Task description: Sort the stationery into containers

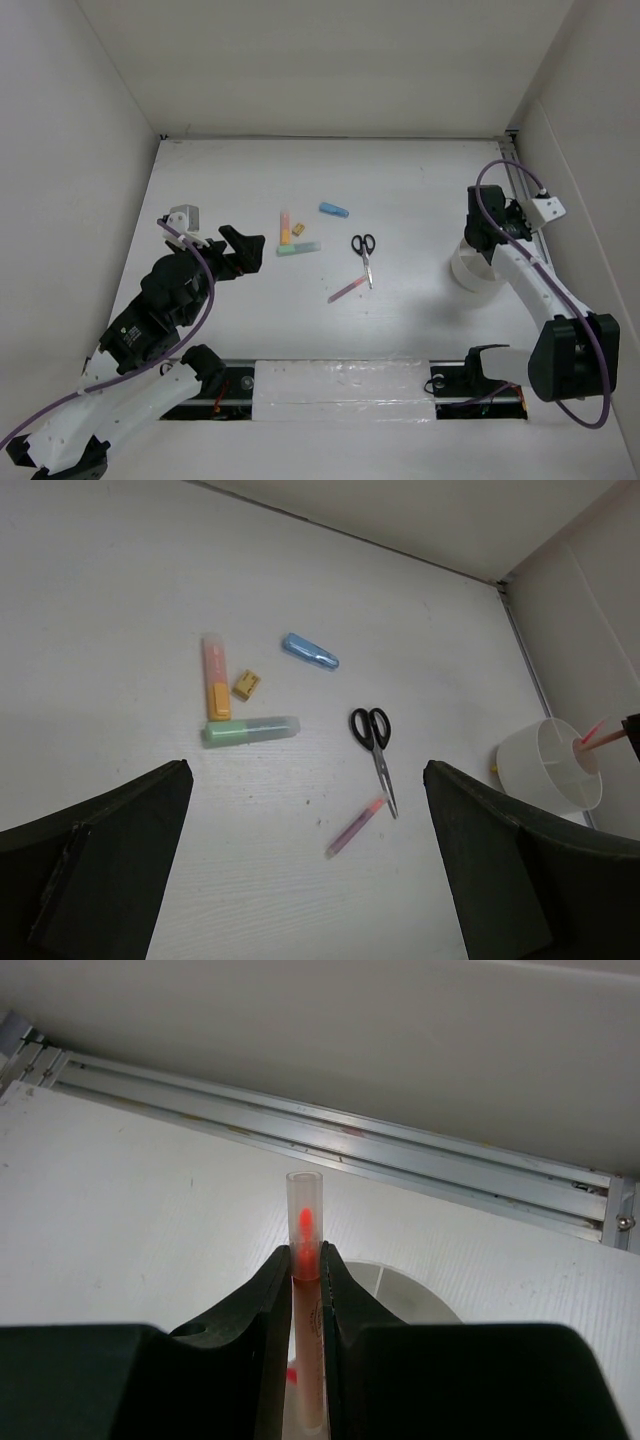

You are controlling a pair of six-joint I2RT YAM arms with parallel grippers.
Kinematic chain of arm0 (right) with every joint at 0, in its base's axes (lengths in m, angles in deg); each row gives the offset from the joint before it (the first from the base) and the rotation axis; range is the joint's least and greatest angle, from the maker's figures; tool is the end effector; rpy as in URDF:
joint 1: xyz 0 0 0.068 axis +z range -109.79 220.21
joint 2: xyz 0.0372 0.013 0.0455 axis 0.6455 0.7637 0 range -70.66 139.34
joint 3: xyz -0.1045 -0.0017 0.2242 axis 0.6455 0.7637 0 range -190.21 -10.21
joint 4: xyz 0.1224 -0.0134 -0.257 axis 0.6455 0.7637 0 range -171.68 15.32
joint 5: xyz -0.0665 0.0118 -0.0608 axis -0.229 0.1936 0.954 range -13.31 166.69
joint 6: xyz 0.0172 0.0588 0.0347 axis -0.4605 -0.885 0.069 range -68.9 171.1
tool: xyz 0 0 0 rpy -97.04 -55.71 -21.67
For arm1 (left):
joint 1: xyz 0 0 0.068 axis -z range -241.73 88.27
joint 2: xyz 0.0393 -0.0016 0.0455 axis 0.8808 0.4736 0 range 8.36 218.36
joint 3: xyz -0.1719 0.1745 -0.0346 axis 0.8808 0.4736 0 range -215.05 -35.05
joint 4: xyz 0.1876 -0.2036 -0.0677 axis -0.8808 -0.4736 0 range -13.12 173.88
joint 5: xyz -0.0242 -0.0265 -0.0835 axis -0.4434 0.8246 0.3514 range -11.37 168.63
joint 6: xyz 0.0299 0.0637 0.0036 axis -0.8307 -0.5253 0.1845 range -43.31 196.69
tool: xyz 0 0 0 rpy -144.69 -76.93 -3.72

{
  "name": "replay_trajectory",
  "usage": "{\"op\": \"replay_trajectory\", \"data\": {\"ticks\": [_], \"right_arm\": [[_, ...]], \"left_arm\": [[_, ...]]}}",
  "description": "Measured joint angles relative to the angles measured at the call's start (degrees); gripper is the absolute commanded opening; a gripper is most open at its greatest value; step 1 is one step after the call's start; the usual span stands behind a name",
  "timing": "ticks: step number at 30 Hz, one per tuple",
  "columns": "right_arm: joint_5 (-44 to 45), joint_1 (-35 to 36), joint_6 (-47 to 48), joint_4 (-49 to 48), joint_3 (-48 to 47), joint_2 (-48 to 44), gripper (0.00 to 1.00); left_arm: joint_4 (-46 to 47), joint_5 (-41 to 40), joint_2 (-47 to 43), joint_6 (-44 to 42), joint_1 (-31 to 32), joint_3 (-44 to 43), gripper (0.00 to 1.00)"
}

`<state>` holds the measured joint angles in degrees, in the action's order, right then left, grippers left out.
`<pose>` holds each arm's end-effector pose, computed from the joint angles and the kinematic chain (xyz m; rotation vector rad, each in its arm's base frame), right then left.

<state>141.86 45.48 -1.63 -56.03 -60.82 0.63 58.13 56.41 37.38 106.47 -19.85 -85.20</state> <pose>0.2888 -0.0258 0.2284 1.1960 1.5259 -0.6849 0.1407 -0.0968 0.3717 -0.1239 1.6793 -0.6307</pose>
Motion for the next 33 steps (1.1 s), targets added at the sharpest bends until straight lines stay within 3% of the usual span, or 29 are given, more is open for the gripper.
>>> {"op": "replay_trajectory", "data": {"ticks": [14, 23, 33], "right_arm": [[3.87, 5.55, -12.20, 11.34, 0.11, 3.67, 0.01], [5.73, 7.48, -21.11, 19.63, -0.79, 6.38, 0.21], [6.01, 8.68, -23.28, 21.97, -1.01, 5.18, 0.43]], "left_arm": [[0.26, 0.81, -0.02, 0.00, 0.00, 0.00, 1.00], [0.28, 0.81, -0.44, 0.00, 0.00, 0.02, 1.00], [0.28, 0.81, -0.44, 0.00, 0.00, 0.02, 1.00]]}}
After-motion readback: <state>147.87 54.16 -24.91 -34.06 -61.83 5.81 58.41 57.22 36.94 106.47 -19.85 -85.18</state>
